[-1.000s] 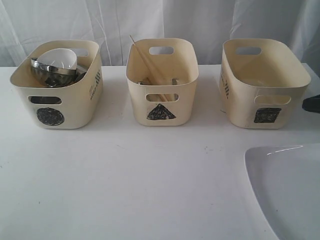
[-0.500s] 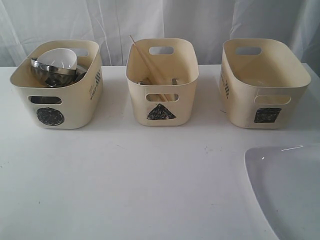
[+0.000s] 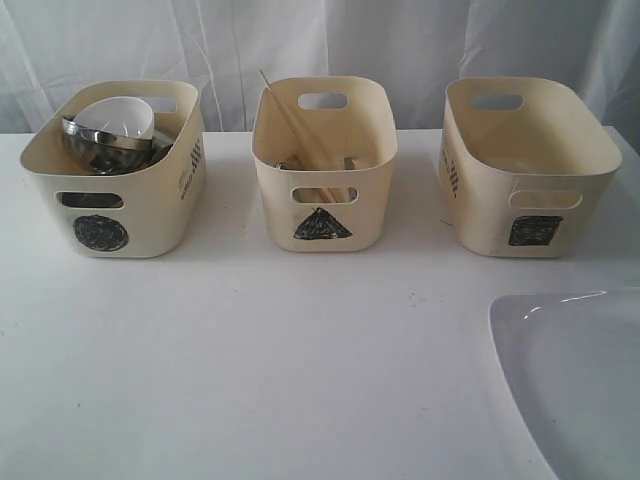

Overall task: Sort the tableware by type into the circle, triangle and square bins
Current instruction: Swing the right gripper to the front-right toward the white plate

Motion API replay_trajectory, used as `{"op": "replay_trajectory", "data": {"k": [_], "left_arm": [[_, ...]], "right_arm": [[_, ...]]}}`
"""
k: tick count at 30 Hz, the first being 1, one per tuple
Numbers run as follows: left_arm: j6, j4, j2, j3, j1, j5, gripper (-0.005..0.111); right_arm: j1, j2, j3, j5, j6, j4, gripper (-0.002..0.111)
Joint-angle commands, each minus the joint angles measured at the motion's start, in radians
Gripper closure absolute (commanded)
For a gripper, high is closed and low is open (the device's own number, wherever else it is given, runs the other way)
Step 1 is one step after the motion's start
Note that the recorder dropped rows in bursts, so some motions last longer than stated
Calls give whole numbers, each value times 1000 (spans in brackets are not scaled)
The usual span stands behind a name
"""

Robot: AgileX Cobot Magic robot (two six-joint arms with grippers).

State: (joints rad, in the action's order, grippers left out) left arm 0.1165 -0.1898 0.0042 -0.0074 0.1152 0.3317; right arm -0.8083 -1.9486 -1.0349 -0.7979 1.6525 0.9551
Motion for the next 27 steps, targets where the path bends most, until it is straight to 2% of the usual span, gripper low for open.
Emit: {"op": "replay_trajectory", "data": {"k": [1,5,11,17,24,27], "left_arm": [[4,-6,-4,7,2,9,107],[4,-6,-4,7,2,9,107],[4,-6,-4,7,2,9,107],[4,-6,-4,7,2,9,107],[4,-6,-4,7,2,9,107],[4,-6,-4,7,2,9,107]], "right_arm": [[-9,-36,-2,-35,103,21,49],[-9,-116,-2,-46,203,21,54],[-9,-217,-2,-186,311,-15,81],[-9,-219,-2,-249,306,-29,86],[-5,-197,-2,-335,260,47,106],[20,-197,12,-358,221,45,108]]}}
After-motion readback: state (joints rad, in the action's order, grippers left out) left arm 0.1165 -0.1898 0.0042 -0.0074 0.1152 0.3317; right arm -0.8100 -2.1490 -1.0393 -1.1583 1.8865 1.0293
